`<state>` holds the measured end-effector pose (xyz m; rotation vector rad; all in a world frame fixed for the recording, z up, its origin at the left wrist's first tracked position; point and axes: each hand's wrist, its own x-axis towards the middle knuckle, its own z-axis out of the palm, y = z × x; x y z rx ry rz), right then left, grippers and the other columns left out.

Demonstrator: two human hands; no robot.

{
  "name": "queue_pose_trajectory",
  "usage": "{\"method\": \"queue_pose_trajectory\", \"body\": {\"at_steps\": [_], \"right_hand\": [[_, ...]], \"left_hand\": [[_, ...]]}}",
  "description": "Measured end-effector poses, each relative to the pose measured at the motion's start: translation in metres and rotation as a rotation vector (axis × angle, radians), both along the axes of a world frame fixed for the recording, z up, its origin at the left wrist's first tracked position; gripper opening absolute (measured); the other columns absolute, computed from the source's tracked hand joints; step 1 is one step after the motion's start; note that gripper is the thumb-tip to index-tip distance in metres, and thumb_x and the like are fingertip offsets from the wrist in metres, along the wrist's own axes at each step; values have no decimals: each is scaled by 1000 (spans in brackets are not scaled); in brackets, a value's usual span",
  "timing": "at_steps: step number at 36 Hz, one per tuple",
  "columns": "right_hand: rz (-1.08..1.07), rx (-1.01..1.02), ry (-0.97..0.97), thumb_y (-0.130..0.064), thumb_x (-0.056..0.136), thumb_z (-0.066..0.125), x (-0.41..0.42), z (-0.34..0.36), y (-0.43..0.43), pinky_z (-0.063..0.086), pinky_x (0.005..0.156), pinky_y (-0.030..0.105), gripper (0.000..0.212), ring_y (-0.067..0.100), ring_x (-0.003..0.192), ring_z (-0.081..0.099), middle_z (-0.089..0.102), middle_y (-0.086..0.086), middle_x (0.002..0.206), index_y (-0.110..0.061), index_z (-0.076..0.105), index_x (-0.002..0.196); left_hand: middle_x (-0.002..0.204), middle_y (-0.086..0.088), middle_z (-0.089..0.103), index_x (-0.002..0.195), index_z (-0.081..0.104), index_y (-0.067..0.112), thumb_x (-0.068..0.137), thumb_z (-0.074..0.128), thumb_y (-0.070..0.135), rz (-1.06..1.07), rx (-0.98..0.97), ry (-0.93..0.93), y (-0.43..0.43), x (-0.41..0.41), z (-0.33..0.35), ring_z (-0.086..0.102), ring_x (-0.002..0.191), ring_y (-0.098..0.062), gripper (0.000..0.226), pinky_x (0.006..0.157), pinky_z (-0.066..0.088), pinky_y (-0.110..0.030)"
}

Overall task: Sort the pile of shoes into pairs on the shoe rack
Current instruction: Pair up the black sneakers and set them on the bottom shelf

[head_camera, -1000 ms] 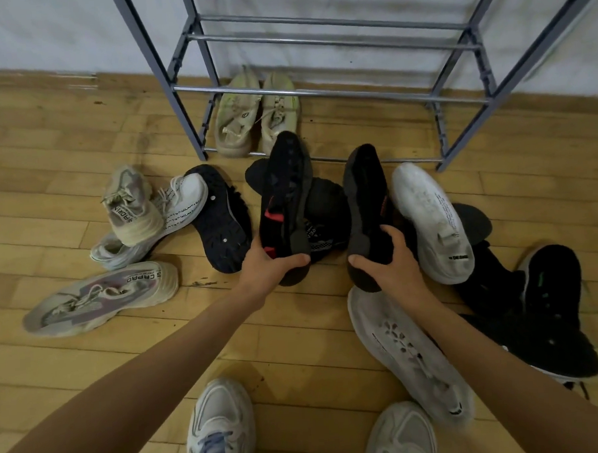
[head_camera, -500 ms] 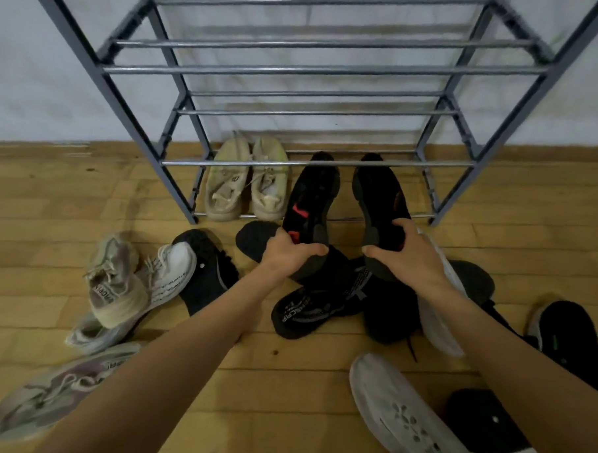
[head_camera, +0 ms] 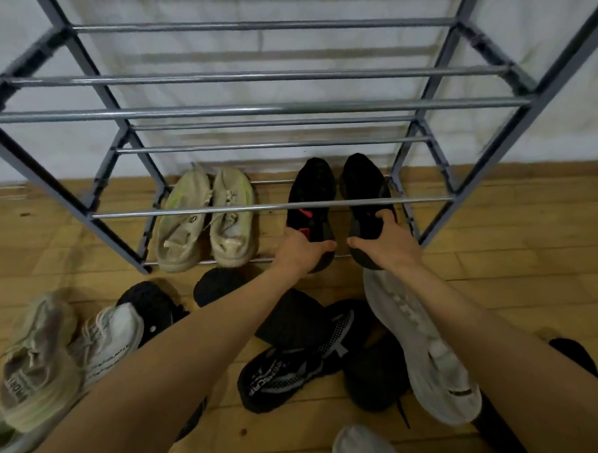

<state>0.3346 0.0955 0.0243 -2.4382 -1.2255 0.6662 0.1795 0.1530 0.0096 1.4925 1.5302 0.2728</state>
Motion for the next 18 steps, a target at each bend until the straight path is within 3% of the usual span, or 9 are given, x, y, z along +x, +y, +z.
{"method": "queue_pose_trajectory", "body": {"at_steps": [10, 14, 18], "right_hand": [[27, -23, -122, -61, 75, 65, 19, -14, 18, 46, 91, 43, 90, 36, 128, 44, 33, 16, 148, -22, 23, 145], [35, -40, -121, -60, 74, 66, 19, -20, 21, 44, 97, 46, 93, 38, 131, 38, 28, 18, 149, -19, 22, 145], [16, -15, -32, -52, 77, 69, 21, -26, 18, 40, 102, 47, 87, 36, 135, 31, 25, 16, 151, -12, 25, 141]], "left_hand": [[142, -18, 38, 146, 18, 2, 72, 73, 54, 43, 33, 43, 10, 33, -12, 45, 127, -35, 105, 101, 45, -46], [147, -20, 25, 149, 11, 6, 75, 73, 47, 55, 11, 43, 3, 41, -18, 35, 132, -38, 105, 106, 39, -48], [145, -17, 25, 150, 8, 13, 74, 78, 30, -19, 45, 20, 3, 37, -25, 33, 132, -39, 104, 107, 38, -51]]}}
